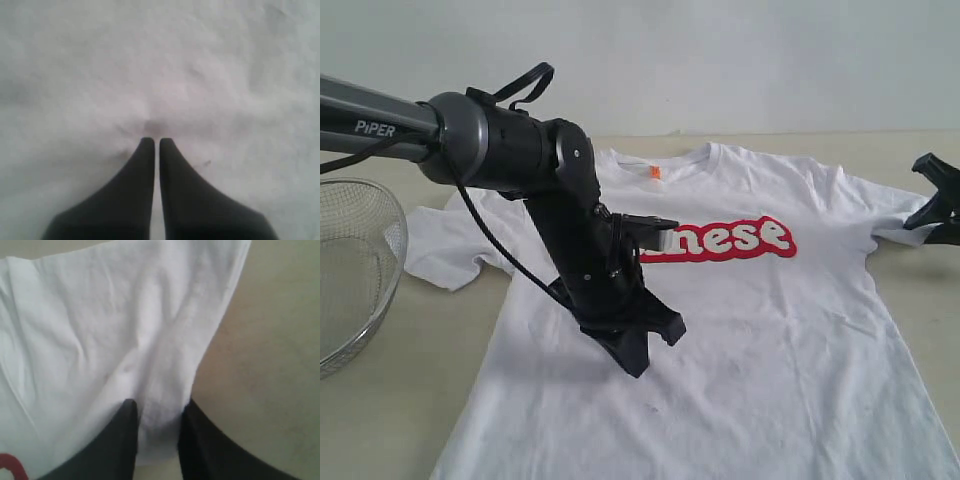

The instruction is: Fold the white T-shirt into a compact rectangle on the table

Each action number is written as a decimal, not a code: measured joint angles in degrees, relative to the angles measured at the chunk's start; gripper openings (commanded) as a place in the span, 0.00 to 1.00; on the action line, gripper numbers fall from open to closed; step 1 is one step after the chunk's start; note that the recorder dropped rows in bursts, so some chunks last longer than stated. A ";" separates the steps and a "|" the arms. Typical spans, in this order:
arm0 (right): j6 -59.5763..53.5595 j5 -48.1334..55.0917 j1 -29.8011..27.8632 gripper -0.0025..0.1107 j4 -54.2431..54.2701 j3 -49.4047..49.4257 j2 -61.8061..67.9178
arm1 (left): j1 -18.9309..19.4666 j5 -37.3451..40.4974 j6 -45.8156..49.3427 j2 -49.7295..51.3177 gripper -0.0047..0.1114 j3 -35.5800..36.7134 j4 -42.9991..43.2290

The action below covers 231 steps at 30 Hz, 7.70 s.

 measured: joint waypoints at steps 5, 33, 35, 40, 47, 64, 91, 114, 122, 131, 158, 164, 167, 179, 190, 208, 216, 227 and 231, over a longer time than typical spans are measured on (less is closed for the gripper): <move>-0.19 -1.49 0.00 0.02 0.21 0.00 0.45 | 0.00 0.00 0.00 0.00 0.08 0.00 0.00; -2.84 4.16 11.70 0.02 -0.81 -7.12 -1.55 | 0.00 0.00 0.00 -2.18 0.08 0.07 0.00; -2.96 3.36 13.96 0.02 -0.71 -7.12 -1.55 | 0.00 0.00 0.12 -3.86 0.08 0.07 0.00; -2.96 3.02 18.29 0.02 -0.39 -7.12 -1.55 | 0.00 0.00 0.24 -5.43 0.08 0.07 0.00; -2.96 3.85 19.83 0.02 -0.36 -7.12 -1.55 | 0.00 0.00 0.35 -5.43 0.08 0.07 0.00; -6.86 6.32 20.20 0.47 -0.37 -7.12 -1.55 | 0.00 0.00 0.35 -5.43 0.08 0.07 0.00; -7.82 2.28 18.94 0.02 -0.26 -7.14 -3.92 | 0.00 0.00 0.35 -5.43 0.08 0.07 0.00; 0.66 18.00 18.81 0.02 -11.83 -6.42 -1.35 | 0.00 -0.80 -0.08 -5.43 0.08 0.07 -0.90; -1.19 12.46 18.71 0.02 -9.90 3.49 -2.52 | 0.00 0.00 -0.32 -5.43 0.08 0.07 -2.43; -5.14 14.67 18.71 0.02 -4.35 8.53 -10.67 | 0.00 0.91 -2.61 -8.95 0.08 0.50 -3.73; -14.79 -0.54 38.68 0.04 4.11 40.37 -51.01 | 0.00 -35.35 -3.07 -54.83 0.08 45.30 -20.59; -14.25 -6.66 45.80 0.29 3.34 34.41 -48.86 | 0.00 -35.75 -3.07 -64.17 0.08 48.52 -20.59; -13.44 -6.01 47.00 0.32 3.24 28.98 -45.18 | 0.00 -36.47 -3.07 -69.53 0.08 49.39 -20.40; -13.13 -5.04 47.95 0.32 0.86 21.27 -35.62 | 7.58 -42.31 -6.13 -67.82 0.11 52.84 -10.31; -13.04 -1.67 47.95 0.32 -0.46 21.15 -35.62 | 16.01 -39.30 -9.10 -43.21 0.60 39.45 -10.88; -13.04 -1.57 47.95 0.32 -0.69 21.15 -35.62 | 16.12 -54.67 -11.73 -22.98 0.60 33.41 -50.60; -13.04 -1.57 47.95 0.32 -0.69 21.15 -35.62 | 16.12 -59.18 -14.15 -15.36 0.60 32.35 -55.73; -13.04 -1.57 47.95 0.32 -0.73 21.15 -35.62 | 16.12 -65.02 -14.15 -14.62 0.60 31.27 -55.73; -13.04 -1.93 47.95 0.32 -0.73 21.15 -35.62 | 16.12 -66.01 -14.15 -13.66 0.60 31.18 -55.63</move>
